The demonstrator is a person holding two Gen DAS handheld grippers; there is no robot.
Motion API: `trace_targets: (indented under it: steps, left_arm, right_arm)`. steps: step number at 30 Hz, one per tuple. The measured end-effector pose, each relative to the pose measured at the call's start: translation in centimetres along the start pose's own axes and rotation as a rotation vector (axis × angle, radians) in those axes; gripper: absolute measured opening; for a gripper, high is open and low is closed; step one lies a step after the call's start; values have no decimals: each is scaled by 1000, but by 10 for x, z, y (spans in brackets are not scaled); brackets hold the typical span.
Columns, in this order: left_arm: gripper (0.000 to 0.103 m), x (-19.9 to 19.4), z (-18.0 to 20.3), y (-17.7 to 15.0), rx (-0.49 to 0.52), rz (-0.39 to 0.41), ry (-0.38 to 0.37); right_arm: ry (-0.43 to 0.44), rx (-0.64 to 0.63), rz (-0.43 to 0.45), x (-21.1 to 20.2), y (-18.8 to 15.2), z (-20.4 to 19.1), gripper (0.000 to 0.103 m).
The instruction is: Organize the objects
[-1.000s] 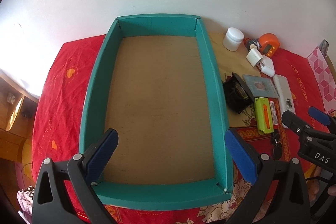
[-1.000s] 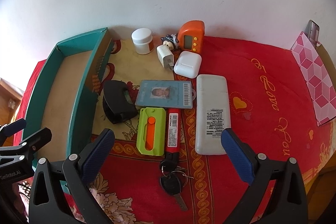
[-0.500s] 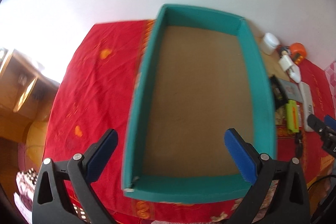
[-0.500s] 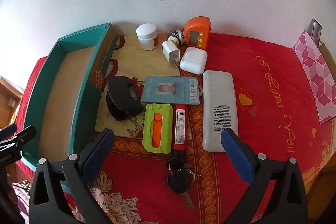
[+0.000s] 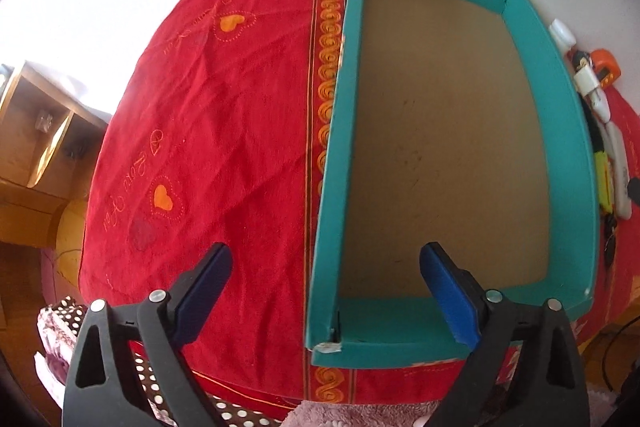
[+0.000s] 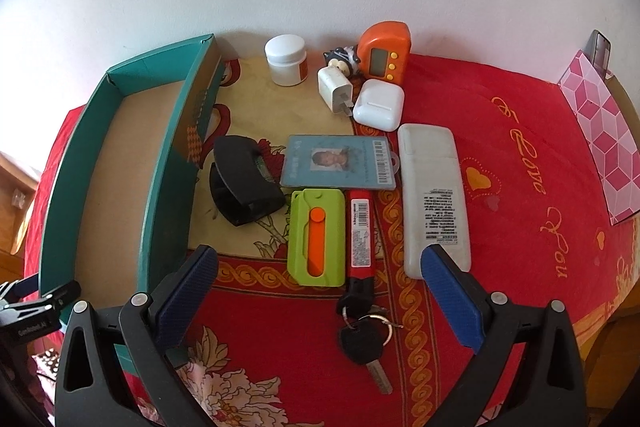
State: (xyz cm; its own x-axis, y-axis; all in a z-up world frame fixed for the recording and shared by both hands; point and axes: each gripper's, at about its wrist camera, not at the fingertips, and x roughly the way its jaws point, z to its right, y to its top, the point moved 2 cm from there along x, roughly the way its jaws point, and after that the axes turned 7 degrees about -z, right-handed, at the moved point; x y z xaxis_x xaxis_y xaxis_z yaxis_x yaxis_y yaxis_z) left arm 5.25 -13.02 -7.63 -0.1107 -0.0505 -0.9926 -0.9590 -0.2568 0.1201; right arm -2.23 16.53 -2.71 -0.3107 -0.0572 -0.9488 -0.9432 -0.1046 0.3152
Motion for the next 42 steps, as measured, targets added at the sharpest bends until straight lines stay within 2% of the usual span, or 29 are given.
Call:
trace_targets:
  steps: [6,9,11,13,17,19,20,23,25,27,29,32,36,40,42]
  left_arm:
    - [85,13,-2,2,32,-38,-8]
    - [85,16,-1,0,46,-46,-35]
    - [85,17,0,0,69,-42,-36]
    - [86,18,-1,-1,64,-42,-37]
    - [85,21,-2,1,46,-64,-45]
    - [77,19,-4,-1,48,-50,-45]
    - [67,17,-4,-2,54,-42,-48]
    - [48,15,-1,-4,78,-24,-51]
    - [37,14,3,-7,93,-18,-60]
    - [27,12,4,-3,94,-24,-72]
    - [24,12,3,-3,90,-30,-72]
    - [19,13,-2,-4,72,-47,-76]
    - [19,15,-8,-7,25,-93,-117]
    - [23,15,-5,-4,22,-77,-92]
    - [30,16,-1,-5,27,-65,-72]
  right_arm:
    - [-18,25,-1,-2,-8,-3,103]
    - [-8,55,-11,-3,-12,-1,102]
    - [3,73,-31,-2,-16,0,100]
    - [26,85,-50,0,-19,1,95]
    - [59,75,-97,8,-22,0,90]
    - [93,62,-107,10,-21,0,79]
    - [116,62,-117,12,-21,1,75]
    - [171,67,-141,18,-18,4,64]
    - [202,42,-147,21,-13,3,51]
    - [227,8,-154,25,-9,0,49]
    - [236,-32,-160,30,-6,-3,47]
    - [186,-74,-154,32,-1,-2,46]
    - [183,-88,-173,37,3,5,46]
    - [163,-95,-199,47,12,10,46]
    - [185,-89,-220,53,13,13,46]
